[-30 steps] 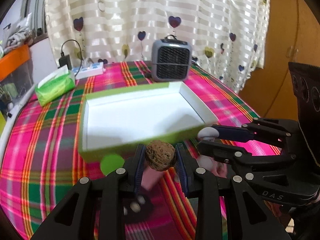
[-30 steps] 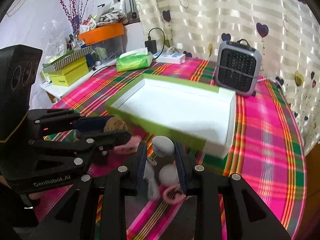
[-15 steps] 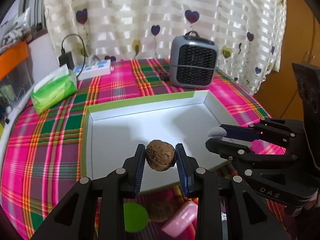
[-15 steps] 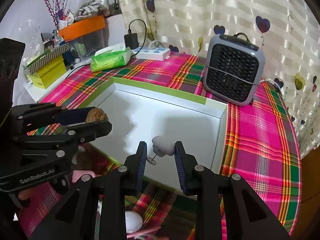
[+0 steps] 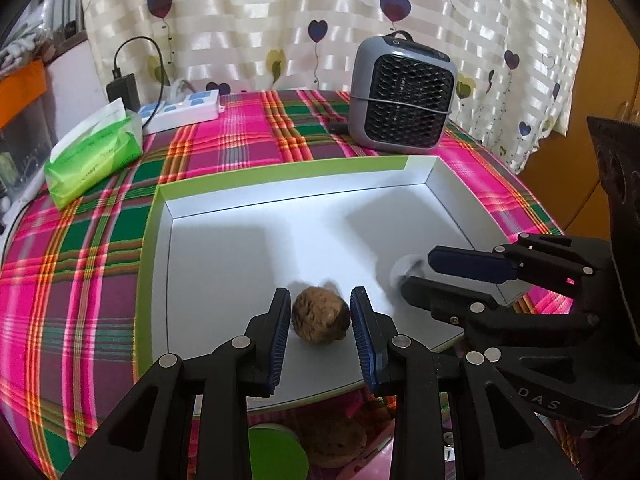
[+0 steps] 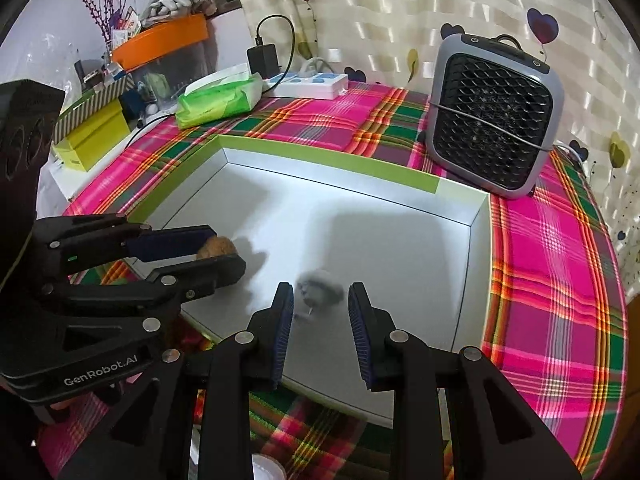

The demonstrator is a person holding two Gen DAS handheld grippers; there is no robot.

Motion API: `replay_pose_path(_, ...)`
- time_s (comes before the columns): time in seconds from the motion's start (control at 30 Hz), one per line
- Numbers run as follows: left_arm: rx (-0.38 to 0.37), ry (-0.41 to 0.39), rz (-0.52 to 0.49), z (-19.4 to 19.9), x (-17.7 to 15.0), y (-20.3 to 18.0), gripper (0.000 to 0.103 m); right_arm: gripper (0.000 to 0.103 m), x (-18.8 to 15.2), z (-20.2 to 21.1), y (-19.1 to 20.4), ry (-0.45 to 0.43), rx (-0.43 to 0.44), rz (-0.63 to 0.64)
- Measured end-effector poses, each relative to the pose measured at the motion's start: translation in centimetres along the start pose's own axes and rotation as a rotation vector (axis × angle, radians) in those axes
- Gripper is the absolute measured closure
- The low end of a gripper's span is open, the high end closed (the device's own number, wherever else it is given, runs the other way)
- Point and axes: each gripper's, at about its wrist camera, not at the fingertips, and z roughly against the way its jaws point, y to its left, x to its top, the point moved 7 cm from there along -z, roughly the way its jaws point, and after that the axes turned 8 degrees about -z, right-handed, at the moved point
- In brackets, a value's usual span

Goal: Organize objects
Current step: 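Carry the walnut and white knob into the green box and open both grippers, then withdraw both grippers from the box back toward the remaining objects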

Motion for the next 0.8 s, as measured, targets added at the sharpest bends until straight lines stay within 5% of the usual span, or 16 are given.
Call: replay_pose_path(0.8, 0.047, -0.065, -0.013, 4.8, -0.8, -1.5, 0.074, 0.072, -1.1, 4.3, 2.3, -0.078, -0.011, 0.026)
